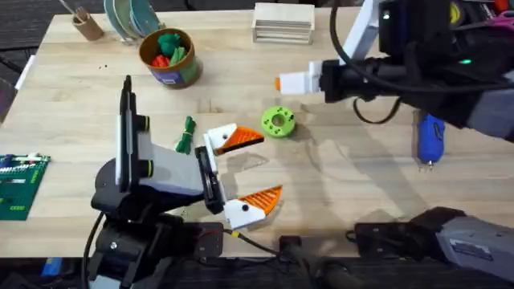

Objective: Pick up the gripper from the table and insert it into the empty holder that is missing its gripper. Then pick up a screw, insert it into the mounting hole, and use the screwdriver to tighten it. Finally, clean up the table by picking up the vegetable and placing it into the bucket.

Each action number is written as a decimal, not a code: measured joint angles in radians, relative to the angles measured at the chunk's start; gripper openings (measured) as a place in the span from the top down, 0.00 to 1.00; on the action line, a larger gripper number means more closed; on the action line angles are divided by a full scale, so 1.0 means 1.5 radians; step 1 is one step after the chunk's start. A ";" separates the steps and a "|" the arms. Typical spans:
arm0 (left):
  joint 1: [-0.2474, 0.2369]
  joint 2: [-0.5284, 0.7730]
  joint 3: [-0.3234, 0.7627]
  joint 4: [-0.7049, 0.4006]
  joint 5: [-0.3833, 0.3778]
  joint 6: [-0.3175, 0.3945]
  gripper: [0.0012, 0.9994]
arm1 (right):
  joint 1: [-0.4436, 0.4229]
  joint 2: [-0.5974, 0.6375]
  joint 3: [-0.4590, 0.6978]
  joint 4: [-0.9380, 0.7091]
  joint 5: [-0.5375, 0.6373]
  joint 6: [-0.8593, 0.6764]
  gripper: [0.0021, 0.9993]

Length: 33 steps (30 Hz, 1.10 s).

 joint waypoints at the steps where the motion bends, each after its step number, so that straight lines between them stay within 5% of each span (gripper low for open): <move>1: 0.000 0.000 0.000 0.000 0.000 0.000 0.01 | 0.001 -0.008 0.002 -0.027 0.012 -0.018 0.04; 13: 0.000 0.000 0.000 0.000 0.000 0.000 0.01 | 0.079 0.025 0.003 -0.119 0.179 -0.105 0.04; 33: 0.000 0.000 0.000 0.000 0.000 0.000 0.01 | 0.110 0.099 0.003 -0.106 0.243 -0.161 0.07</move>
